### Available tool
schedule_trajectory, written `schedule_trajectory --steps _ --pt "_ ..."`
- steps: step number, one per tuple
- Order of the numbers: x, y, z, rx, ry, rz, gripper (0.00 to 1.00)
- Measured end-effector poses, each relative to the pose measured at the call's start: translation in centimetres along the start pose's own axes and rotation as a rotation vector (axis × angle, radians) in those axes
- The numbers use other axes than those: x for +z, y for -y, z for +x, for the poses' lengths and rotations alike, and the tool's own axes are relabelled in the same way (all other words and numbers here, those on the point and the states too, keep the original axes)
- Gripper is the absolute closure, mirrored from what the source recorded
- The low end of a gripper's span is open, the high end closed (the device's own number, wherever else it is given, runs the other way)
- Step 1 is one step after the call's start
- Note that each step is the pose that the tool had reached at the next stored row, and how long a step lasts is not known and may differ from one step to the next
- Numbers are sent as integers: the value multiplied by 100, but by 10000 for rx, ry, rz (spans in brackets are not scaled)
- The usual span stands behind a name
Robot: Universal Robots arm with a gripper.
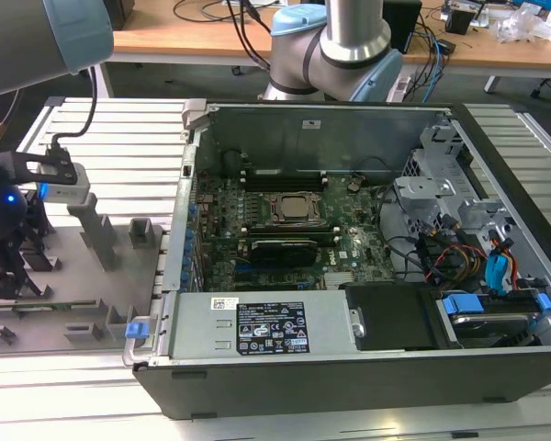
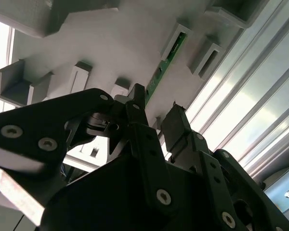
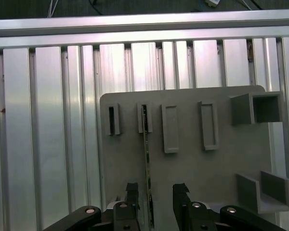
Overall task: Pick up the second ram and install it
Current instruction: 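Pick up the second ram and move it above second insertion slot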
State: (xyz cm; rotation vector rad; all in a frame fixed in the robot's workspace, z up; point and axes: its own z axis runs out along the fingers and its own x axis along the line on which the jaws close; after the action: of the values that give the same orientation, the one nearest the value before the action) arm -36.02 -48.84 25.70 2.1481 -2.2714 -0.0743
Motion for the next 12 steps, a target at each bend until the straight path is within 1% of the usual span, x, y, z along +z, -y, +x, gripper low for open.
schedule_trajectory --steps 7,12 --pt "38 3 7 -26 0 0 58" --pt "106 6 20 -67 -3 -1 58"
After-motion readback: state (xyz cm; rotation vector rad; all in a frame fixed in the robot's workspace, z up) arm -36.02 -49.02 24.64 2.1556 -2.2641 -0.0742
